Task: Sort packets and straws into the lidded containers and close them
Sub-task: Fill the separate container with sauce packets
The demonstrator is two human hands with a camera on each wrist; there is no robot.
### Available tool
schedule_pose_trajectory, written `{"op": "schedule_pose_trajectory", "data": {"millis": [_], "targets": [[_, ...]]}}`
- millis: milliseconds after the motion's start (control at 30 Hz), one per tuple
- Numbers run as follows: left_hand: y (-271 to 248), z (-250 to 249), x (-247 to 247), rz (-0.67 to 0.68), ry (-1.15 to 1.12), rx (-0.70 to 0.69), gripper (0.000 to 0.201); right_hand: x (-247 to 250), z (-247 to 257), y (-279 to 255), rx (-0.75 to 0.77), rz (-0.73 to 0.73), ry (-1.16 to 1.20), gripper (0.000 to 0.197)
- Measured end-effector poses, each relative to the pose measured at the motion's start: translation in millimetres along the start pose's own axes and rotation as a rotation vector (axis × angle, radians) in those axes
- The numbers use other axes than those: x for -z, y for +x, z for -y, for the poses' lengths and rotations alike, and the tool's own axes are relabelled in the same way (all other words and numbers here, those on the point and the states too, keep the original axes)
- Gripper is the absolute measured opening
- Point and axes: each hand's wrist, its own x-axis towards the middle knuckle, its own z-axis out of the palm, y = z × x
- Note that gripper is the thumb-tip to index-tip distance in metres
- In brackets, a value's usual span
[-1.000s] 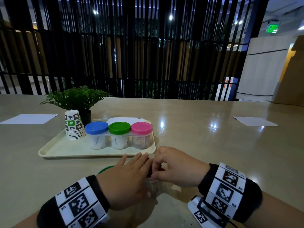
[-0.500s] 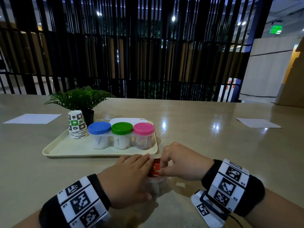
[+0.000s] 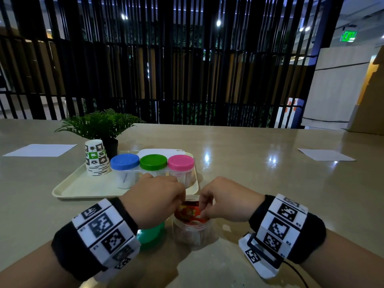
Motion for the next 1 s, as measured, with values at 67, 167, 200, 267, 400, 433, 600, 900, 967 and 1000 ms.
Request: {"op": "schedule_pose_trajectory", "data": {"millis": [67,167,200,267,400,433,600,900,967,1000], "targets": [[6,-1,-1,0.037,0.024,0.0,0.019,-2,1,2,0.009,0.002,-0.016,0.006],[11,-1,-7,0.087,0.005,0.009,0.021,-5,2,5,0.029,0.01,-0.035,0.01],[12,-1,-9,0.1,-0.017,0.011,0.022,-6,2,4,0.037,0.007,-0.049,0.011],[14,0,-12,0.115,-0.071,0.021,0.022,-7,3,4,0.047,-0.01,-0.077,0.012],[15,2,-12,0.102,-0.082,0.024,0.024,-9,8,4,0.048,-0.05,-0.055,0.011],[15,1,-12,0.097,-0.071,0.021,0.024,-9,8,5,0.051,-0.05,-0.056,0.01],[14,1,-11,0.071,-0.041,0.019,0.024,-13,8,8,0.055,-0.083,-0.058,0.005],[11,3,-11,0.017,-0.065,-0.002,0.02,-1,-4,7,0.029,-0.129,0.068,0.01],[11,4,-11,0.021,-0.039,0.005,0.02,1,-5,8,0.024,-0.143,-0.023,0.007],[12,5,-11,0.026,-0.027,0.011,0.02,1,-5,8,0.011,-0.128,-0.075,0.007]]}}
